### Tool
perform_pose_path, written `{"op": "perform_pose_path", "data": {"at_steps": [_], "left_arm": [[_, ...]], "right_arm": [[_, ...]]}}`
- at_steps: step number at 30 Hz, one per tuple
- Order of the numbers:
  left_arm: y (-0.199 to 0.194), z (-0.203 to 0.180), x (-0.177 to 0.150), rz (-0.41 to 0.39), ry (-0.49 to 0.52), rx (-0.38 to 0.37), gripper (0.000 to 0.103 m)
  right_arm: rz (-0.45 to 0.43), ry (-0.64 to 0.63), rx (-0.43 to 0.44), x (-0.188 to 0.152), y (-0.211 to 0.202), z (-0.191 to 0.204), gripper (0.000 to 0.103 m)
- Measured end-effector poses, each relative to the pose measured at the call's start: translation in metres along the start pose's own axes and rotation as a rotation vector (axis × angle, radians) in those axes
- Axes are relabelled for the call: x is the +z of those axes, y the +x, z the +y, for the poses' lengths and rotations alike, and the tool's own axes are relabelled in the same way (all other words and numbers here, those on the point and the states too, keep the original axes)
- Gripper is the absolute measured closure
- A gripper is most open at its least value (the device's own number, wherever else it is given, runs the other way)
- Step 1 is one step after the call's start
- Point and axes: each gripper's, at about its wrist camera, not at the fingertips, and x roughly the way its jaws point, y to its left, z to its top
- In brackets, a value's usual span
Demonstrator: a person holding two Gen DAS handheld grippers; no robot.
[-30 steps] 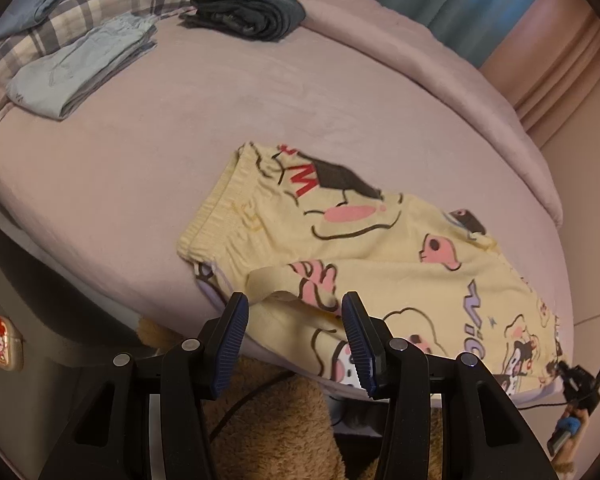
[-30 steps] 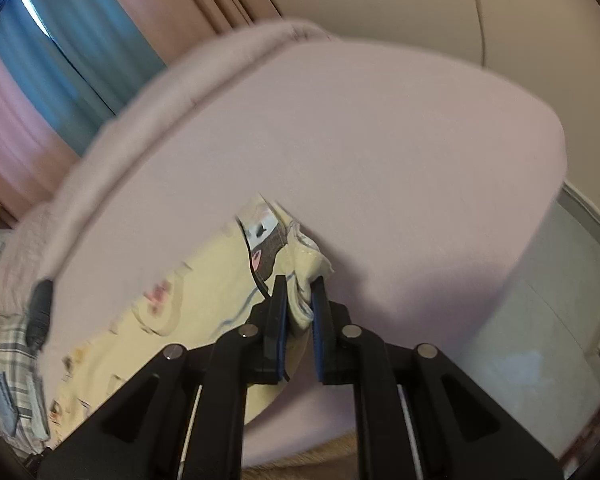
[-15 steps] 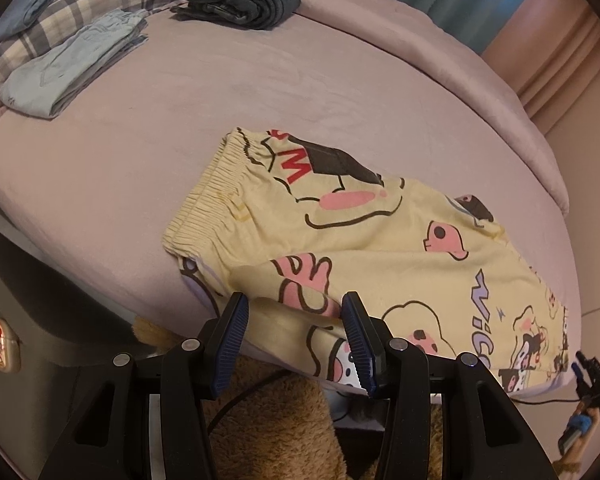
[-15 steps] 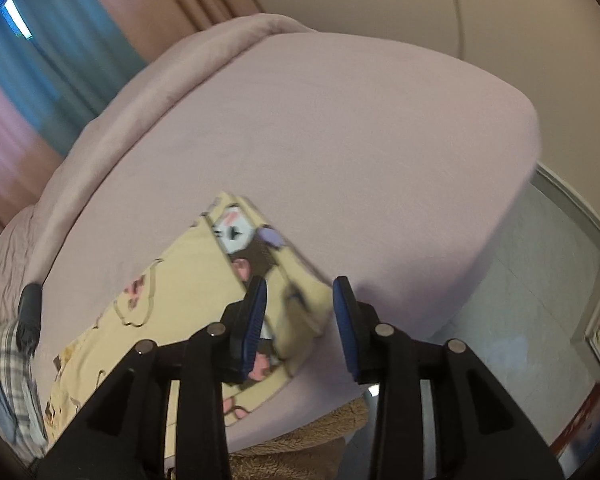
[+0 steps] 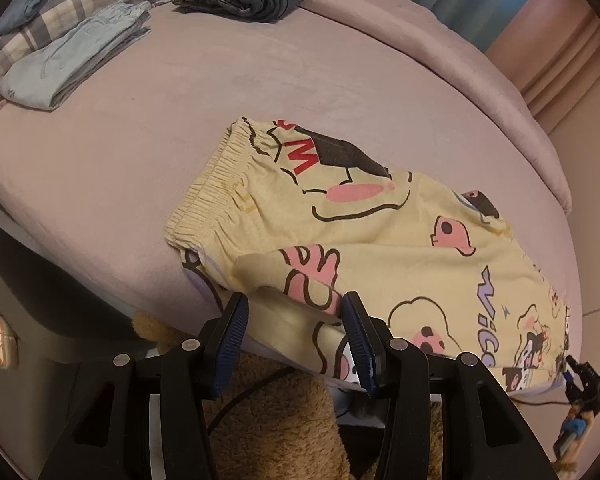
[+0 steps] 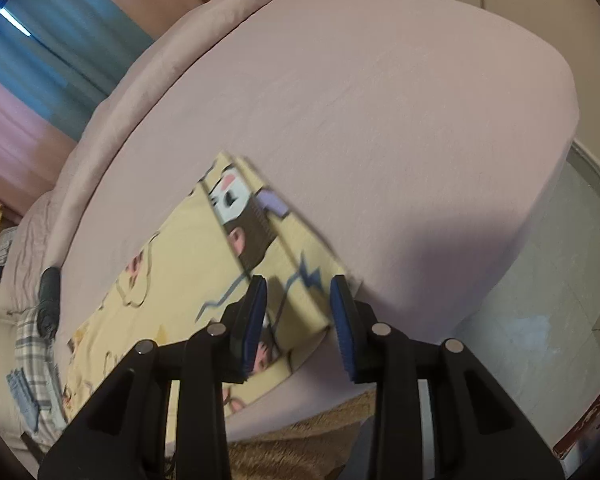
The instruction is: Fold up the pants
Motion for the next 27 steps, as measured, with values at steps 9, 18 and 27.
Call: {"op": "perform_pose_path", "data": {"at_steps": [9,18,27], "left_arm": [[0.009,0.004,-0.003,0.037,-0.009,0.000,0.056],[0.001,0.003,0.000,0.010,-0.021,-0.019,0.056],[-0.001,0.036,0.005,0.000,-0.106,0.004,0.056]], "right_arm": [[-0.103,0.012,0.016,-0.009,-0.008,0.002,0.093],[-0.262,0.023,0.038,0.001,-0.045,0.013,0.095],[-0.143,0.085,-0.069,-0.009,-0.009,-0.027,0.094]]}}
